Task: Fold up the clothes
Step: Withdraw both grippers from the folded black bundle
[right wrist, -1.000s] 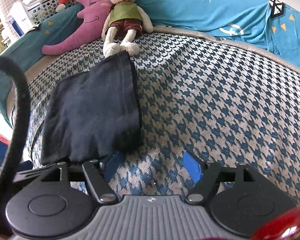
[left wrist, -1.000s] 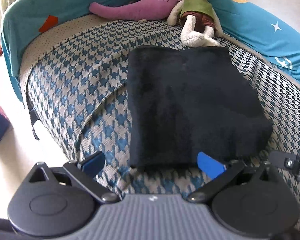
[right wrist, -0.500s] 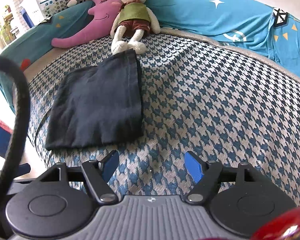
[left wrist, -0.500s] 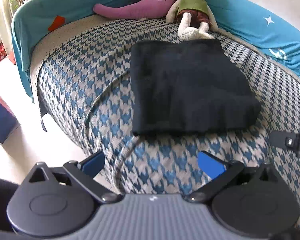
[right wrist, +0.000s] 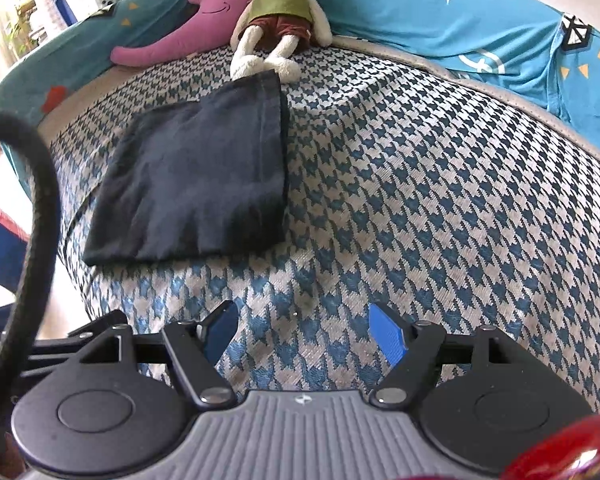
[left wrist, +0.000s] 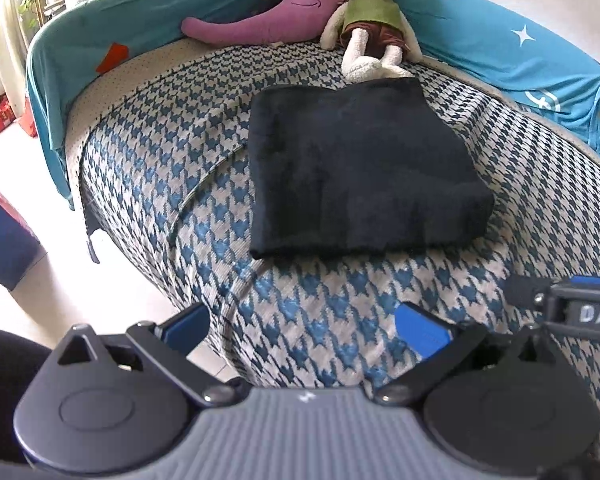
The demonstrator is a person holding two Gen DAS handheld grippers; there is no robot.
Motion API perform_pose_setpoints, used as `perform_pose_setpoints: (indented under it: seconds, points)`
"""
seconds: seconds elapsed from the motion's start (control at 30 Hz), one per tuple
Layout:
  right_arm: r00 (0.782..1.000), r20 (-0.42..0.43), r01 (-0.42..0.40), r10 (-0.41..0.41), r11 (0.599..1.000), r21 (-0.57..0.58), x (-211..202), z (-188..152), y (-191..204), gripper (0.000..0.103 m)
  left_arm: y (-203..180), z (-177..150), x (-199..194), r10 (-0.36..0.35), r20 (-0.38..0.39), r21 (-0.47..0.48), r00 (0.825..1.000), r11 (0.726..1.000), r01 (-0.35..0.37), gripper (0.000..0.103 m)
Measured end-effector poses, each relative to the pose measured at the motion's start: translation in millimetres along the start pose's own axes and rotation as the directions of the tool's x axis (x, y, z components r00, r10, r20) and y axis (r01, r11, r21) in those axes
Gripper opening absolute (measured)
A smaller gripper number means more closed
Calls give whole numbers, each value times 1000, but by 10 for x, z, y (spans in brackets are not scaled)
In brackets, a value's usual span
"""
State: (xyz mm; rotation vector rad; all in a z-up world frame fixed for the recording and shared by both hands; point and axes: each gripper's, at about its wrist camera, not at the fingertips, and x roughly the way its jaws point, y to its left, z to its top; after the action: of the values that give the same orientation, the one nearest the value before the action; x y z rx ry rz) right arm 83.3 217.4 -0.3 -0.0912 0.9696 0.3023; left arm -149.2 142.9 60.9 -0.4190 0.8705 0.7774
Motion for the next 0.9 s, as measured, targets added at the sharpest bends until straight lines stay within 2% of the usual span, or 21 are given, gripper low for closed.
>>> perform_pose_setpoints:
  seconds: [0.9]
  points:
    - [1000, -16, -19, 19, 1000, 5, 25, -10, -25, 73, -70, -23, -13, 56, -34, -8, 998, 998, -56, 103]
